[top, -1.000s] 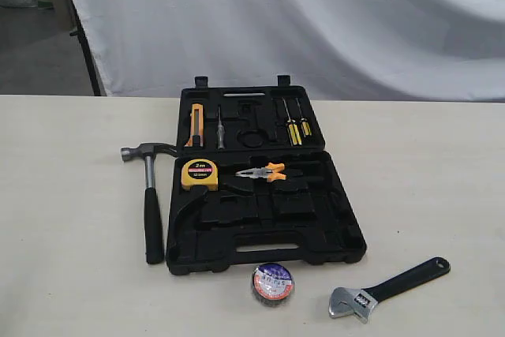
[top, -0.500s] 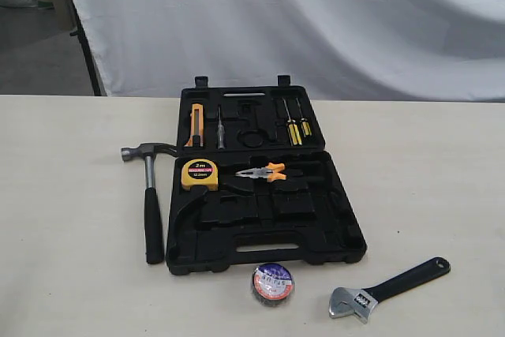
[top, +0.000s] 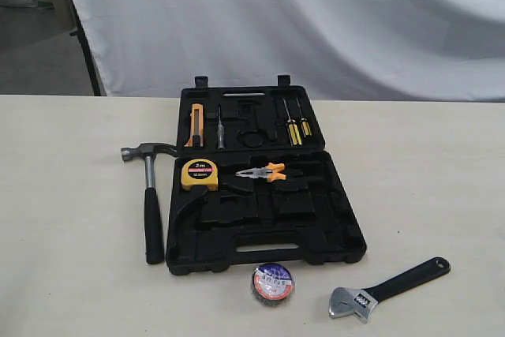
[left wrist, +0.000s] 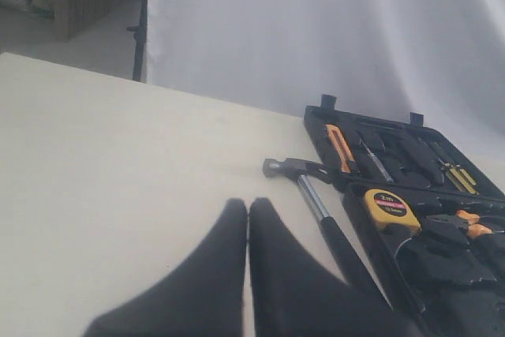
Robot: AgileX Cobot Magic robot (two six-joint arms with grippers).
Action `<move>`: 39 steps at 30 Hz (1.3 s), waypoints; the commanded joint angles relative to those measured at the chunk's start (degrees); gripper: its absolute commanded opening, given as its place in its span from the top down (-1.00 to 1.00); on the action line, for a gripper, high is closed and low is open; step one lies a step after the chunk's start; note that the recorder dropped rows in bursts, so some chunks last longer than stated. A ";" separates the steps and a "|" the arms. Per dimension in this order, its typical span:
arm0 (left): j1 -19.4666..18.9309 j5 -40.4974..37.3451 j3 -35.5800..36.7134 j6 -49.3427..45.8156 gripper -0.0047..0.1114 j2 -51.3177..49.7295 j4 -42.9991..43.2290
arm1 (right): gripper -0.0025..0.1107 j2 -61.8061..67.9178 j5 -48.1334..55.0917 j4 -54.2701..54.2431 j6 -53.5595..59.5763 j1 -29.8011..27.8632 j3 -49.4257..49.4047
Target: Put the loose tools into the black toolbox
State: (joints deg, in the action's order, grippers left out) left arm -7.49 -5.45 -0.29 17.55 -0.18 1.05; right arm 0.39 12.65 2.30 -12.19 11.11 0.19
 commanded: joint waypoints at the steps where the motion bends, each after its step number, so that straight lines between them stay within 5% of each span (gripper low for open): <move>1: -1.45 0.41 -0.15 0.27 0.91 0.18 0.25 | 0.96 -0.39 -0.81 0.11 0.02 -0.24 -0.19; 20: -1.45 0.41 -0.15 0.27 0.91 0.18 0.25 | 0.96 -0.39 -11.69 -6.06 -6.04 -0.24 -0.19; 39: -1.45 0.41 -0.15 0.27 0.91 0.18 0.25 | 0.96 4.94 -10.35 -5.65 -5.16 -0.24 -0.19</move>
State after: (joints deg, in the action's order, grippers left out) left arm -7.49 -5.45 -0.29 17.55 -0.18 1.05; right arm 2.38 2.64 -3.70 -18.01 11.11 0.19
